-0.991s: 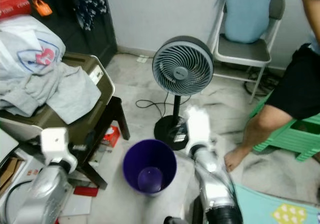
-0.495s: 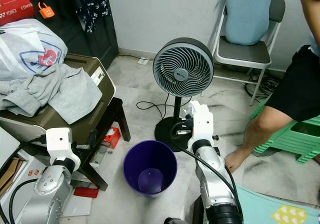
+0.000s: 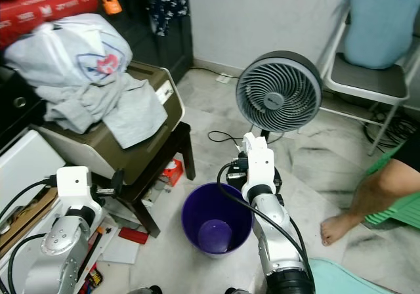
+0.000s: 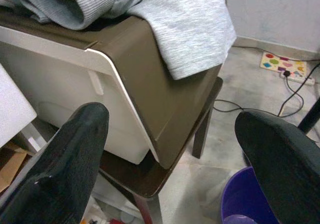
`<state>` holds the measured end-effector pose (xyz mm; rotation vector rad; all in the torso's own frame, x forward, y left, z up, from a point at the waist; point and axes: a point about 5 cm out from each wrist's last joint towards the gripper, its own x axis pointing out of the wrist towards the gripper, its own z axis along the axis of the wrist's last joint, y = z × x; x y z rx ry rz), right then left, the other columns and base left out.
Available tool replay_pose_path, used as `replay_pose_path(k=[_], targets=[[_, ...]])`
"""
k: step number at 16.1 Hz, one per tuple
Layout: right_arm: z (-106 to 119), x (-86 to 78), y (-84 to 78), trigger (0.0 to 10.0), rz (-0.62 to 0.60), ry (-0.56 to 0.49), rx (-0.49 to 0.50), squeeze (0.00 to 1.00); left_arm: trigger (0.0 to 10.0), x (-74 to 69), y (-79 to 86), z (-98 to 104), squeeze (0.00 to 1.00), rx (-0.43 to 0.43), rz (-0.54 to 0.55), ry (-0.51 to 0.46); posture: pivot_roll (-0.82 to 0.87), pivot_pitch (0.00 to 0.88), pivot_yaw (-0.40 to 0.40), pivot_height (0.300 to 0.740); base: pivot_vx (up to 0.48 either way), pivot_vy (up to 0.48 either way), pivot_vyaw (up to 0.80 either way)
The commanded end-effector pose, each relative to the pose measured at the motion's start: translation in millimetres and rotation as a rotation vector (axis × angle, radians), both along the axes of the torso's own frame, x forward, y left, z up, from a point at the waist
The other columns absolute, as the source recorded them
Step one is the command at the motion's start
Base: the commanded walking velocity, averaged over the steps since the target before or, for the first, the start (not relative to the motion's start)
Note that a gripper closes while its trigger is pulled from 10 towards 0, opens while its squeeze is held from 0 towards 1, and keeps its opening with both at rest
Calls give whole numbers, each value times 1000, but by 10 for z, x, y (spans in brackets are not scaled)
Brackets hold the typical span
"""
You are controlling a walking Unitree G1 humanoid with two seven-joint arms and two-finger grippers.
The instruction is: Clean up the room
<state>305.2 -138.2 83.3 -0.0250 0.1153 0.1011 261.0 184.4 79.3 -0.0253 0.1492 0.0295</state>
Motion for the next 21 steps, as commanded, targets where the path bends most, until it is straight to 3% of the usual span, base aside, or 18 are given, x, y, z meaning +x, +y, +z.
replay_pose_path(k=[1, 5, 10, 21], targets=[[-25, -9, -48, 10000, -23, 8, 8, 0, 10000, 1, 2, 21, 0, 8, -2, -7, -120, 129, 34, 740, 0, 0, 0], [-13, -2, -32, 10000, -12, 3, -1, 0, 10000, 4, 12, 33, 0, 17, 7, -9, -119, 140, 33, 740, 0, 0, 0], [-6, 7, -19, 10000, -11, -2, -11, 0, 10000, 14, 12, 37, 0, 19, 5, -11, -119, 138, 33, 740, 0, 0, 741], [-125, 9, -58, 10000, -76, 54, 31, 0, 10000, -10, 44, 36, 0, 51, -3, -10, -106, 151, 52, 740, 0, 0, 0]])
